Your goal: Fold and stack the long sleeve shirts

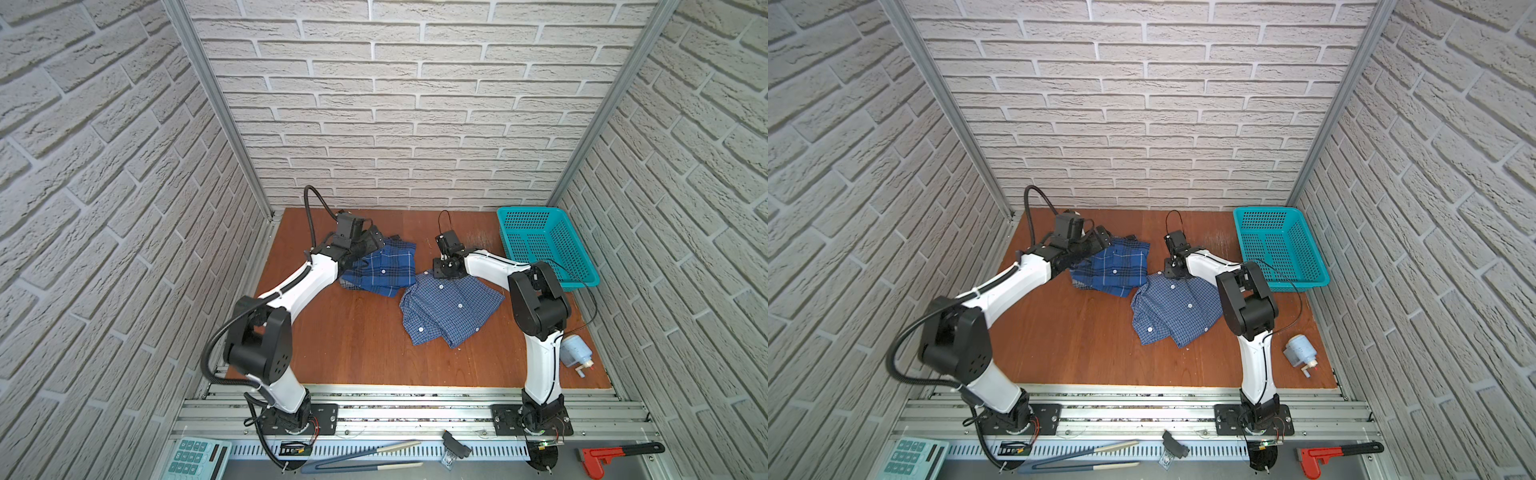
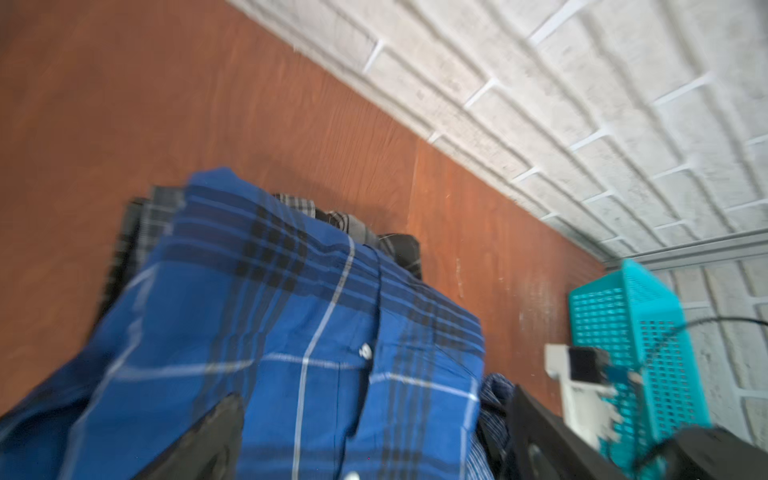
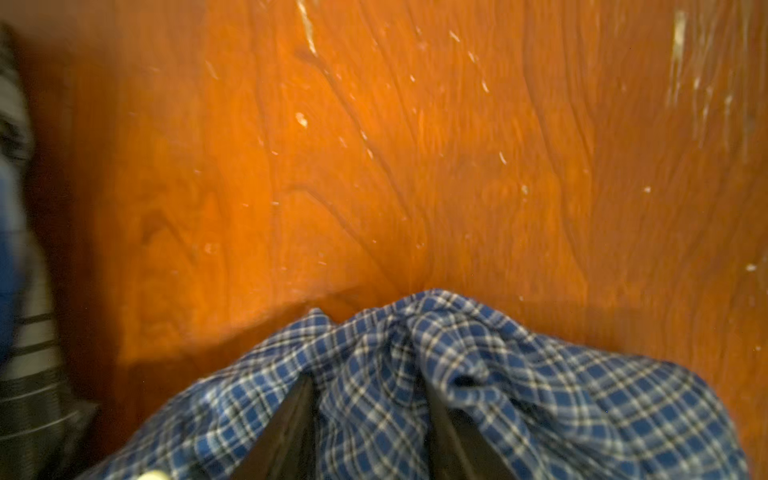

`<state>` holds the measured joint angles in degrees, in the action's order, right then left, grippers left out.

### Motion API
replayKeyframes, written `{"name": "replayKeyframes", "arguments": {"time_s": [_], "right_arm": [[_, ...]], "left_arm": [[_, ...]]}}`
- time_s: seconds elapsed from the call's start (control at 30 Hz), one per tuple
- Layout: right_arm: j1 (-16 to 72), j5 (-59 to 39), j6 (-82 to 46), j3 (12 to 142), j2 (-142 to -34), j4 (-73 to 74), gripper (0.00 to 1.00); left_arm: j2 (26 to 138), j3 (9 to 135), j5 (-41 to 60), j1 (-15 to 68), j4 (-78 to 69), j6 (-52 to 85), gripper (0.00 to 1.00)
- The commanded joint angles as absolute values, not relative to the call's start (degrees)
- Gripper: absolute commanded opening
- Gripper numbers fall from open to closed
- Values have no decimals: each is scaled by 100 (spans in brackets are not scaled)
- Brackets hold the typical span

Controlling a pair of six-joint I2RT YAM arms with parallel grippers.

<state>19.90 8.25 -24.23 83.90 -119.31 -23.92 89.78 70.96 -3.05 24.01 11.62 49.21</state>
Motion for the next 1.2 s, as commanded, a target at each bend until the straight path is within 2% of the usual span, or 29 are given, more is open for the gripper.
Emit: {"name": "replayKeyframes", "arguments": {"time_s": [0.0,0.2,0.3,0.33,0.4,0.43,0.53,0.67,0.83,0.97,1.17], "right_arm": [[1890,922,-2494,8446,-11762,-3175,48],[1773,797,-2158,8420,-10286,-3527,57],[1547,794,-1816,8004,-9772,-3353,66],[1407,631,-1664,7799,-9682,-3279,71],[1123,72,-1240,7308,-9580,-3003,75],[944,-168,-1066,7027,-9540,-2841,81],[450,-1295,-582,6421,-9516,-2385,88],[117,-2207,-332,6197,-9686,-2235,91],[40,-1814,-517,5924,-9975,-1973,92],[25,-1905,-670,5544,-10039,-1804,92],[338,-1947,-1518,4505,-9109,-1798,92]], "left_arm": [[8308,6503,-830,2956,1458,4779,99],[7330,4755,-1123,4297,465,5776,98],[7294,4292,-1306,4956,-3,6210,99],[7383,4250,-1366,5136,-74,6351,98],[7640,4201,-1424,5405,-318,6448,98],[7809,4205,-1474,5481,-388,6530,99],[8273,4116,-1256,5591,-1185,6552,98],[8806,4264,-1294,5830,-1903,6390,98],[9521,4312,-1267,5882,-2353,6510,98],[9834,4297,-1239,5884,-2538,6623,98],[10088,4421,-1075,5872,-2744,6603,98]]}}
